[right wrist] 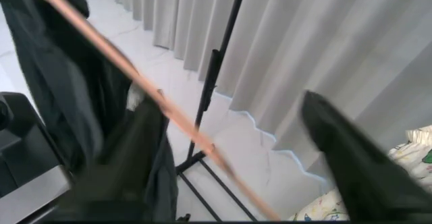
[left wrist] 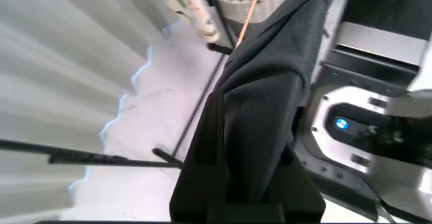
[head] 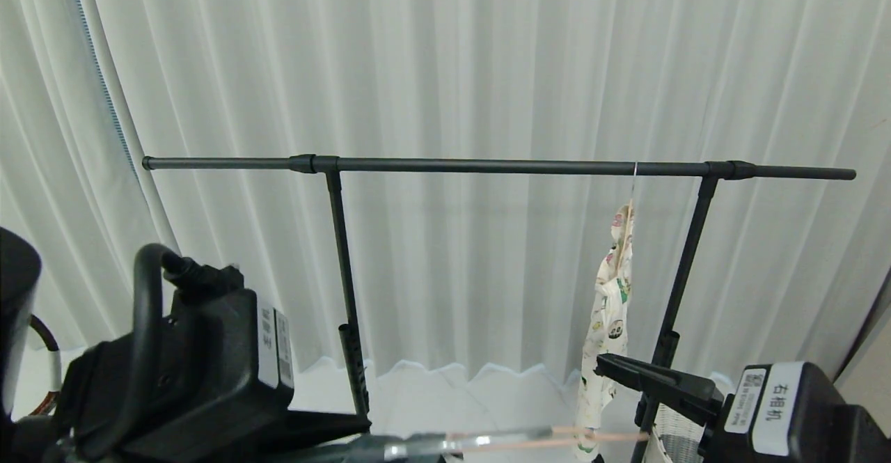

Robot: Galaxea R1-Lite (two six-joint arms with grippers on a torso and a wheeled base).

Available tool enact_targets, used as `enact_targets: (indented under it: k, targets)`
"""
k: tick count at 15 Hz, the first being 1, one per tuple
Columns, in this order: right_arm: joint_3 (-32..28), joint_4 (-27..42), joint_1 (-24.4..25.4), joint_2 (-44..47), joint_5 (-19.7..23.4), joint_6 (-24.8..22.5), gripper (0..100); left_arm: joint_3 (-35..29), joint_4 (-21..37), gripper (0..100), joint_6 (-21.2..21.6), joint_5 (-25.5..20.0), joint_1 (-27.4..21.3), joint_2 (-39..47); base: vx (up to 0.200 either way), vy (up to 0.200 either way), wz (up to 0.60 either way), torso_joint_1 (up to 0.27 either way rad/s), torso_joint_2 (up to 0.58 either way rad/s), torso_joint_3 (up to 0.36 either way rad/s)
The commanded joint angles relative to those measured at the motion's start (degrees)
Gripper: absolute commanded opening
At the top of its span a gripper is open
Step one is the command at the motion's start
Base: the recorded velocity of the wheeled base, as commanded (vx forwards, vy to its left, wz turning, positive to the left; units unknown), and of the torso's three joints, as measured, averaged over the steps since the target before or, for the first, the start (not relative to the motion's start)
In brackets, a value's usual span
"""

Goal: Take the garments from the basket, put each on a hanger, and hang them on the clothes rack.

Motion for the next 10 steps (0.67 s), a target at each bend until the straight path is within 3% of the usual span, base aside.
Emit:
enact_targets:
  k: [1,3,6,10]
  targets:
    - [0.1,0.1,0.0,-0.2,0.0,-0.3,100,0.9,-1.7,0,0.0,1.7,1.8,0.2,0.0,0.0,0.0,0.0,0.0,0.0]
    - [0.2,0.1,-0.1,-0.2,0.0,-0.4,100,3.6,-5.9,0,-0.4,4.8,4.8,0.3,0.0,0.0,0.0,0.0,0.0,0.0]
    - [0.4,0.2,-0.3,-0.2,0.3,0.9,100,4.4,-9.6,0,-0.7,6.0,8.3,-0.2,0.0,0.0,0.0,0.0,0.0,0.0]
    - [-0.9,6.5,-2.5,2.3,0.6,10.7,100,0.3,-10.5,0,-5.1,5.7,8.8,-2.4,0.0,0.0,0.0,0.0,0.0,0.0]
